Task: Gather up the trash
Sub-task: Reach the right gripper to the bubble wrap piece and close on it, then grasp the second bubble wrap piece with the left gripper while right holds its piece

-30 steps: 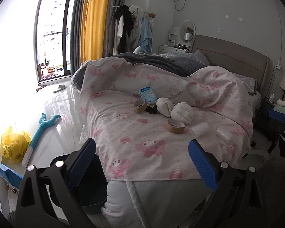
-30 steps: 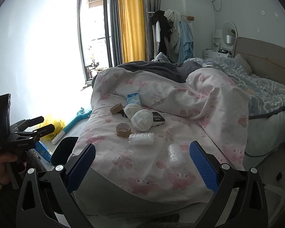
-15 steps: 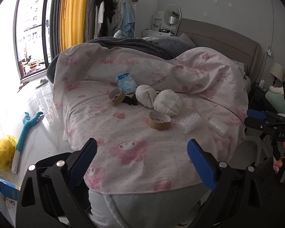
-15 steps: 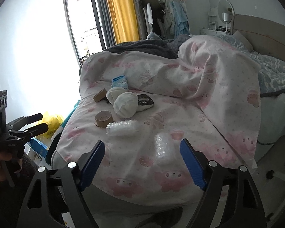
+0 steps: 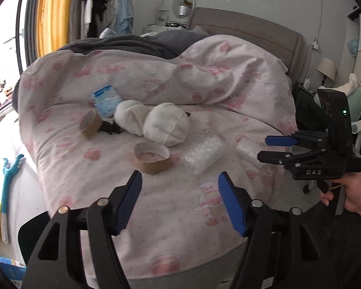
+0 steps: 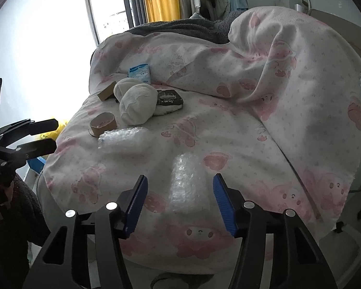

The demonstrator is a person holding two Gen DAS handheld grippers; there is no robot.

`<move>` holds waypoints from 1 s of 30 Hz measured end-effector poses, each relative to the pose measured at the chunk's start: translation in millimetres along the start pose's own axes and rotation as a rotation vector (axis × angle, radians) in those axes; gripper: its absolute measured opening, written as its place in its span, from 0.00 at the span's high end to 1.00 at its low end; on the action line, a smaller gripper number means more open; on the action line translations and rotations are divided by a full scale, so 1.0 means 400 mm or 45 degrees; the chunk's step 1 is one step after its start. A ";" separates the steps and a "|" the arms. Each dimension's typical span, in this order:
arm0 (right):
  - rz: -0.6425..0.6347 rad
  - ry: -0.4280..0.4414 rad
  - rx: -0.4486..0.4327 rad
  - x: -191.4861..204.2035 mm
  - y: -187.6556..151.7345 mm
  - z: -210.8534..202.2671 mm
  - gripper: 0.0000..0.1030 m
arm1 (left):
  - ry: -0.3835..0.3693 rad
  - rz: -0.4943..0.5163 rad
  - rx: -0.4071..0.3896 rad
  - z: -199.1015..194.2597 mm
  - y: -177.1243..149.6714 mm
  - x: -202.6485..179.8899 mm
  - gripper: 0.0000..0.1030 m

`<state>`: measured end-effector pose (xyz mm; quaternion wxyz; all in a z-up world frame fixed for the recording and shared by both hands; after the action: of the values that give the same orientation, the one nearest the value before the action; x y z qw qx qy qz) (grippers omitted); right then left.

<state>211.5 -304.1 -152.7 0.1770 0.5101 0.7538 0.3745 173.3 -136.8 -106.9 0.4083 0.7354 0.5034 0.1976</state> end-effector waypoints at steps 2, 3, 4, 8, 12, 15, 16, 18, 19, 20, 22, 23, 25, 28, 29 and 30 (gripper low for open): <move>0.003 0.009 0.008 -0.008 -0.003 0.011 0.45 | -0.028 -0.012 0.014 0.022 0.000 -0.009 0.38; 0.000 0.009 0.011 -0.011 -0.004 0.016 0.45 | -0.042 -0.015 0.023 0.034 -0.001 -0.013 0.39; -0.002 0.008 0.013 -0.014 -0.003 0.018 0.45 | -0.046 -0.014 0.030 0.040 -0.002 -0.019 0.39; -0.008 0.033 0.020 -0.015 -0.003 0.031 0.47 | -0.053 -0.007 0.057 0.076 -0.007 -0.043 0.39; -0.052 0.023 0.066 -0.012 -0.016 0.059 0.52 | -0.048 -0.013 0.069 0.105 -0.006 -0.059 0.35; -0.061 0.025 0.084 -0.018 -0.024 0.074 0.58 | -0.049 -0.021 0.074 0.125 -0.003 -0.065 0.32; -0.063 0.025 0.085 -0.021 -0.025 0.076 0.61 | -0.045 -0.025 0.074 0.134 0.000 -0.066 0.31; -0.062 0.032 0.084 -0.026 -0.024 0.079 0.65 | -0.040 -0.039 0.071 0.144 0.005 -0.064 0.28; -0.059 0.036 0.080 -0.028 -0.023 0.079 0.66 | -0.041 -0.049 0.069 0.152 0.009 -0.063 0.27; -0.053 0.041 0.075 -0.031 -0.022 0.077 0.67 | -0.041 -0.056 0.067 0.157 0.011 -0.062 0.25; -0.037 0.051 0.051 -0.036 -0.017 0.065 0.67 | -0.032 -0.066 0.063 0.168 0.016 -0.061 0.23; -0.030 0.050 0.036 -0.041 -0.012 0.059 0.67 | -0.028 -0.070 0.063 0.174 0.018 -0.061 0.22; -0.002 0.054 -0.001 -0.052 0.002 0.042 0.67 | -0.017 -0.076 0.067 0.187 0.019 -0.062 0.22; 0.045 0.061 -0.052 -0.068 0.022 0.019 0.67 | -0.001 -0.086 0.082 0.209 0.020 -0.061 0.23; 0.064 0.067 -0.071 -0.072 0.031 0.011 0.67 | -0.004 -0.091 0.089 0.217 0.020 -0.063 0.26; 0.079 0.070 -0.086 -0.076 0.039 0.004 0.67 | -0.008 -0.095 0.098 0.226 0.019 -0.065 0.28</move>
<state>235.1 -327.7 -145.8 0.1615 0.5165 0.7291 0.4190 230.2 -197.6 -150.9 0.3885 0.7320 0.5362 0.1604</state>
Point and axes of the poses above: each gripper's, at about its wrist camera, not at the fingertips, and z roughly the way its jaws point, x to its left, y to its top, the point moved 8 cm from there along z, roughly the way its jaws point, and after that the axes turned 4 degrees about -x, right-handed, at the moved point
